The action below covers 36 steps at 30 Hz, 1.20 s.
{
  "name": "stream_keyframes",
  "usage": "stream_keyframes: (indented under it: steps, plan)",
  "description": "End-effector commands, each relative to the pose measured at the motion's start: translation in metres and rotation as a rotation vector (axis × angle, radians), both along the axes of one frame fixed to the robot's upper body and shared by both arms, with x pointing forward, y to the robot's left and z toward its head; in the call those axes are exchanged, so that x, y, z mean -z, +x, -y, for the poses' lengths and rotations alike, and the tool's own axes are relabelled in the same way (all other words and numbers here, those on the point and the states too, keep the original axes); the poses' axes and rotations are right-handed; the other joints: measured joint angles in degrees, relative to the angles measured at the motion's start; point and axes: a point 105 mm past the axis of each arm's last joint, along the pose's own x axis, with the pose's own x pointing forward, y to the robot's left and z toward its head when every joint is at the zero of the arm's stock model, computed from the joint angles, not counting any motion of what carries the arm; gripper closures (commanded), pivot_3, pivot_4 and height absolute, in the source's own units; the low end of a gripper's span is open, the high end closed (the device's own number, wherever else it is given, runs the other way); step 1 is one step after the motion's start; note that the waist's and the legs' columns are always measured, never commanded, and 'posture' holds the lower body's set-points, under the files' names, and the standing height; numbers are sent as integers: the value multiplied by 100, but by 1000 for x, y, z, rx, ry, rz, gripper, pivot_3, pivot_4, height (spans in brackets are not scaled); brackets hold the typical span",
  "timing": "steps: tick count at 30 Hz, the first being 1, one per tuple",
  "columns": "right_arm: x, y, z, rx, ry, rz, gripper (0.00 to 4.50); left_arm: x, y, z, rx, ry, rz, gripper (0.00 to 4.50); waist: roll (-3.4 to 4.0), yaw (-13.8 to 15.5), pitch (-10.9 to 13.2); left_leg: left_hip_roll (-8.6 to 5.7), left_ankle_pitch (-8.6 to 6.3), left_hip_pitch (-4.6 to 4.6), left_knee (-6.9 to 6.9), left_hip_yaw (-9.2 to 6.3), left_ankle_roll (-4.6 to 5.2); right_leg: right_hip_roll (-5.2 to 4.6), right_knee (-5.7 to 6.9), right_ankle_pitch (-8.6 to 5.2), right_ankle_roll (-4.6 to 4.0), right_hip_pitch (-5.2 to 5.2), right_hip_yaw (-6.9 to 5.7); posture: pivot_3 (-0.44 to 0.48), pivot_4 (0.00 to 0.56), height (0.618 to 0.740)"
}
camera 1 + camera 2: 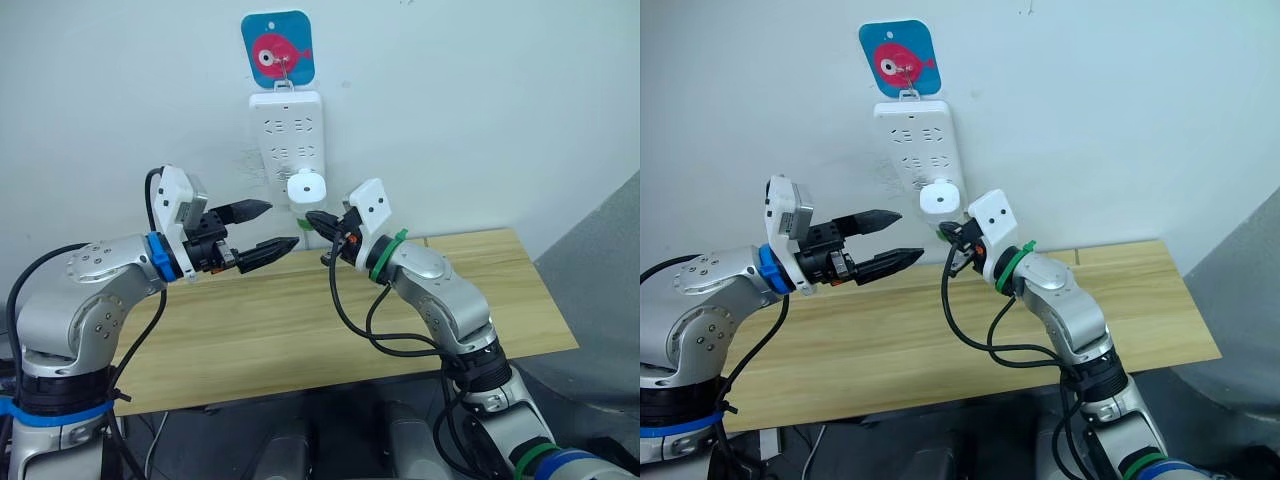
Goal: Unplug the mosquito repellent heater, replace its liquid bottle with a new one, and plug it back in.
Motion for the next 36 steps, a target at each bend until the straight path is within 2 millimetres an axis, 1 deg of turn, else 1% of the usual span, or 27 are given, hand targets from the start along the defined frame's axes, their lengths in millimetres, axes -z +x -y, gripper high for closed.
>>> stream_keyframes:
  steps: [1,7,15,17,20,23,26,30,32,33,34,35,36]
  plan:
    - [-19,6,7,53,40,80,4484,-9,-1,2,20,9,43,0,0,0,0,0,0,0,1,0,0,0,0,0,0,0,0,-68,212,740]
    - [-26,15,17,134,68,110,4484,-9,0,2,20,5,42,0,0,1,0,1,5,2,1,0,-8,0,3,4,-6,0,0,-71,214,740]
    - [-21,15,17,119,38,110,4484,-8,1,-1,11,4,47,0,0,57,0,6,12,7,4,-1,-19,1,8,12,-20,3,0,-63,213,740]
    - [-18,9,16,70,26,103,4484,-7,2,-3,1,11,50,0,0,81,0,6,12,8,4,0,-19,2,8,12,-20,3,0,-62,212,740]
    - [-9,-14,8,-86,17,54,4484,-3,4,-9,-20,19,48,0,0,127,0,5,12,7,4,-1,-19,4,7,13,-20,3,-2,-58,210,740]
    - [-11,-32,9,-191,39,23,4484,0,3,-14,-32,30,42,0,0,124,0,7,11,4,-6,-4,-18,3,-3,12,-20,0,-4,-52,205,740]
    - [-12,-44,21,-240,7,18,4484,3,6,-26,-75,70,48,0,0,126,0,10,10,2,-11,-4,-17,2,-11,12,-20,-2,-4,-51,195,740]
    - [-15,-43,55,-224,-90,40,4484,5,6,-47,-137,122,43,0,-1,150,0,8,10,4,-8,-3,-17,2,-11,12,-20,3,-4,-46,188,740]
    - [-23,-40,79,-210,-123,46,4132,3,4,-59,-163,146,27,0,-1,167,0,8,10,4,-6,-2,-17,2,-11,12,-20,3,-4,-39,184,740]
    - [-27,-39,86,-208,-130,47,3922,1,3,-63,-171,153,24,0,-1,175,0,8,10,3,-6,-2,-16,3,-10,12,-20,4,-5,-39,184,740]
    - [-29,-39,90,-208,-133,46,3634,0,3,-64,-175,156,22,0,-1,183,0,8,9,2,-5,-1,-16,3,-12,12,-20,4,-5,-39,184,740]
    - [-29,-40,91,-210,-134,45,3240,0,3,-65,-176,158,22,0,-2,196,-1,9,9,3,-6,-2,-16,3,-11,12,-20,4,-6,-39,184,740]
    - [-30,-40,92,-212,-134,43,2947,0,3,-65,-176,158,22,0,-2,208,-1,12,9,3,-6,-1,-16,2,-13,12,-20,5,-6,-39,184,740]
